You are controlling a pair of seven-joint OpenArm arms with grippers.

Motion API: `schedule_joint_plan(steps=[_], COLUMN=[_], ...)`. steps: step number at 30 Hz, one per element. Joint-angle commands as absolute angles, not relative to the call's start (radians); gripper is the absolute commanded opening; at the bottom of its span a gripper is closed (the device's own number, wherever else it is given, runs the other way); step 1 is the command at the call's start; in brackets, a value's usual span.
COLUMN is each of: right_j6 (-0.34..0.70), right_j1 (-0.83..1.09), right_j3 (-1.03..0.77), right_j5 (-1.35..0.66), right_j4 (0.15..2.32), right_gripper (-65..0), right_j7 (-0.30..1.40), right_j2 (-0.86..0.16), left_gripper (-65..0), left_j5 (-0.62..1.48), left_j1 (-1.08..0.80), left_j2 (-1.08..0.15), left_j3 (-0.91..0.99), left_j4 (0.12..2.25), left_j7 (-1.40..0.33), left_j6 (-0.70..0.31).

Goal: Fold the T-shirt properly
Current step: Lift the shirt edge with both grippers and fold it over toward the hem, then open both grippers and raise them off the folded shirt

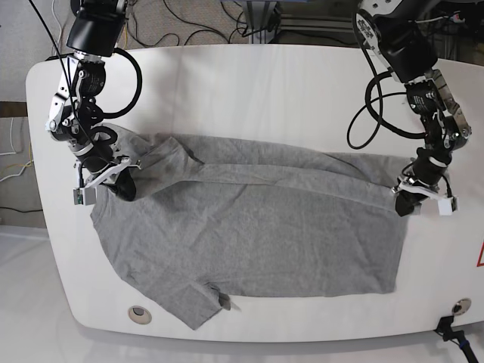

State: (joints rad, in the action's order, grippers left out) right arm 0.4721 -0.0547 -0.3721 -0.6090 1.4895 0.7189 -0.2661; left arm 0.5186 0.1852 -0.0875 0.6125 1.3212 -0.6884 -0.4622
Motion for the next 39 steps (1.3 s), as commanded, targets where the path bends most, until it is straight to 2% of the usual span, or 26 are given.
schedule_joint_plan(steps=[1, 8, 15, 21, 29, 30, 32, 35, 37, 39], right_j6=[0.478, 0.478, 0.549, 0.559, 0.552, 0.552, 0.552, 0.552, 0.552, 0.552], right_j1=[-0.081, -0.153, -0.222, -0.228, -0.222, -0.222, -0.222, -0.22, -0.214, -0.199], right_j3=[-0.371, -0.346, -0.348, -0.348, -0.349, -0.349, -0.351, -0.351, -0.351, -0.351], right_j5=[-0.628, -0.625, -0.409, -0.355, -0.348, -0.329, -0.285, -0.243, -0.213, -0.197], right_j4=[1.495, 1.379, 1.357, 1.357, 1.356, 1.356, 1.356, 1.357, 1.359, 1.365], right_gripper=[-65.0, -65.0, -65.0, -65.0, -65.0, -60.0, -45.0, -25.1, -15.6, -11.3], right_j7=[0.696, 0.671, 0.659, 0.653, 0.633, 0.633, 0.628, 0.601, 0.591, 0.565], right_j2=[-0.285, -0.286, -0.246, -0.236, -0.245, -0.251, -0.251, -0.251, -0.251, -0.257], left_gripper=[-65.0, -65.0, -65.0, -64.6, -44.6, -42.3, -38.5, -36.9, -36.9, -36.9], left_j5=[0.539, 0.539, 0.538, 0.538, 0.469, 0.456, 0.44, 0.412, 0.381, 0.355], left_j1=[0.205, 0.231, 0.232, 0.252, 0.262, 0.268, 0.271, 0.269, 0.268, 0.266], left_j2=[-0.102, -0.105, -0.105, -0.105, -0.105, -0.105, -0.105, -0.105, -0.105, -0.105], left_j3=[0.611, 0.611, 0.61, 0.61, 0.61, 0.611, 0.611, 0.611, 0.611, 0.611], left_j4=[1.313, 1.277, 1.264, 1.257, 1.257, 1.257, 1.257, 1.259, 1.259, 1.264], left_j7=[-0.662, -0.662, -0.607, -0.605, -0.605, -0.605, -0.604, -0.579, -0.55, -0.535], left_j6=[-0.47, -0.47, -0.47, -0.47, -0.467, -0.467, -0.467, -0.467, -0.467, -0.467])
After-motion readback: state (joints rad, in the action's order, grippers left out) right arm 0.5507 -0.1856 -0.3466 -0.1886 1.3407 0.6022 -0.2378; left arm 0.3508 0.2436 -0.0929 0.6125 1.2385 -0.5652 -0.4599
